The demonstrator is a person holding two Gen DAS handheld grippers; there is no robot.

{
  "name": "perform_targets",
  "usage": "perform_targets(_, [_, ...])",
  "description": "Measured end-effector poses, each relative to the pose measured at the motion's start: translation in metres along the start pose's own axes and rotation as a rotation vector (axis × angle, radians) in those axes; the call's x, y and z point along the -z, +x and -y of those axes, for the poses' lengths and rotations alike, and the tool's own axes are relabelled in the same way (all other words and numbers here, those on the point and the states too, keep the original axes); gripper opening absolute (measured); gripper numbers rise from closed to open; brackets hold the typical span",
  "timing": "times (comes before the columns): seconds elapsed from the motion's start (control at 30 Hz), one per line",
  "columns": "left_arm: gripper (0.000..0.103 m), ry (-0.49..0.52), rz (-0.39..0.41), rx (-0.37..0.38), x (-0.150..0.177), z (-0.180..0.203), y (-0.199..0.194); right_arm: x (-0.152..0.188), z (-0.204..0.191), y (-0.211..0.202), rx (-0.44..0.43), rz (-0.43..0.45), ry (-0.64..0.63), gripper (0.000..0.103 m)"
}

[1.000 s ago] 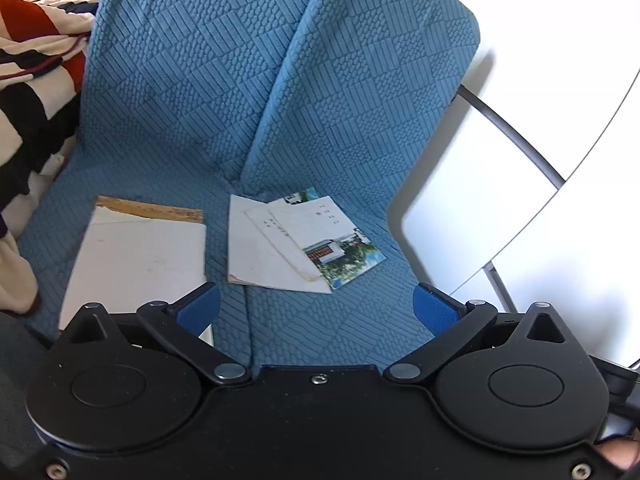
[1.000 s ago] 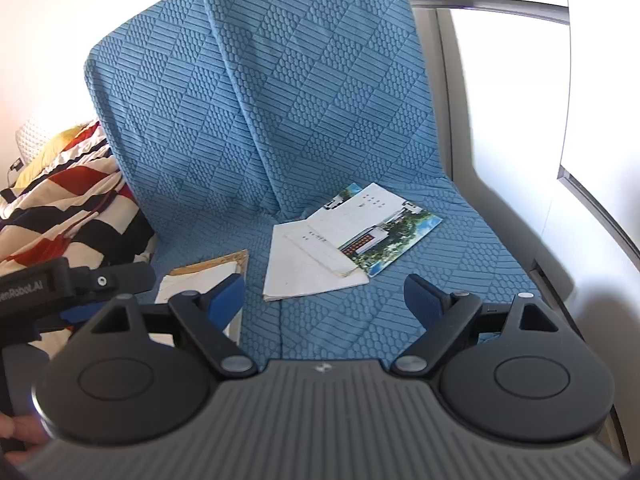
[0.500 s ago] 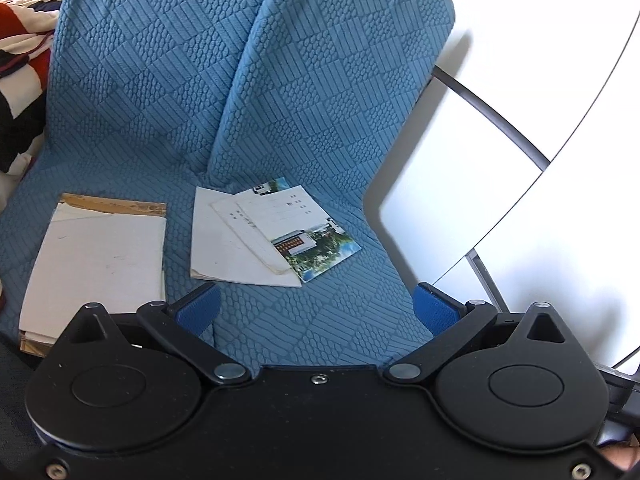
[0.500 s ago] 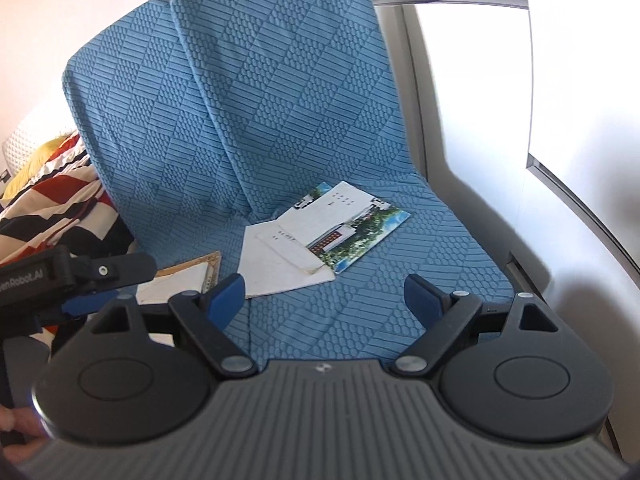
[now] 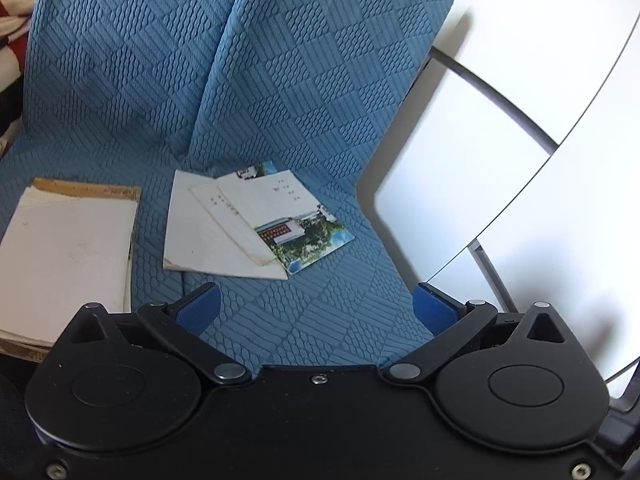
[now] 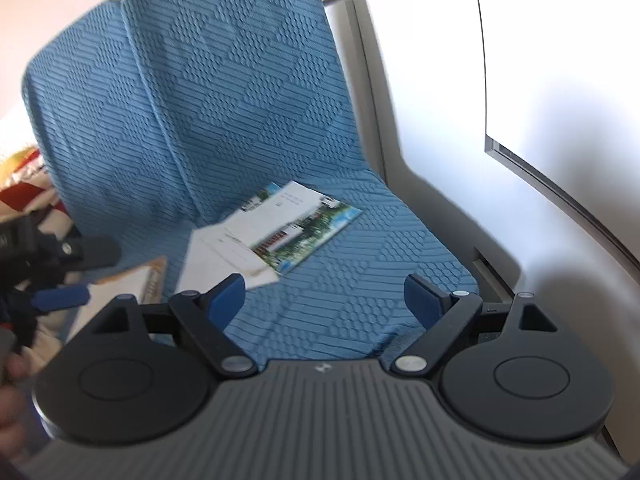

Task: Organize objects
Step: 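Move both grippers toward the envelopes topped by the photo postcard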

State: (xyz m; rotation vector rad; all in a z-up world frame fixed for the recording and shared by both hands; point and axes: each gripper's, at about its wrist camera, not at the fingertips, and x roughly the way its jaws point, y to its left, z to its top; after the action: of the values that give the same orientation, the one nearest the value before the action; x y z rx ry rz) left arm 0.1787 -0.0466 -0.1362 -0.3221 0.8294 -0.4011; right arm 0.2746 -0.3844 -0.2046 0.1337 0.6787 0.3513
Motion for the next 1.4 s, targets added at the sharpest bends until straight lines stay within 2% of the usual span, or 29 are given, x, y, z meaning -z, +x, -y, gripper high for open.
perform_targets(0.37, [0.102, 0.021, 0.003, -0.041, -0.001, -0.002, 0.035, 0.012, 0.009, 0.038, 0.009, -0.007, 0.036, 0.088])
perform_targets(0.97, [0.102, -0.013, -0.041, -0.093, -0.012, -0.012, 0.107, -0.013, 0.024, 0.102, 0.062, 0.102, 0.153, 0.088])
perform_targets(1.27, [0.102, -0.052, -0.068, -0.126, -0.016, -0.019, 0.15, -0.023, 0.039, 0.155, 0.027, 0.076, 0.162, 0.088])
perform_targets(1.4, [0.101, -0.053, -0.082, -0.136, -0.017, -0.02, 0.17, -0.026, 0.047, 0.183, 0.022, 0.037, 0.175, 0.087])
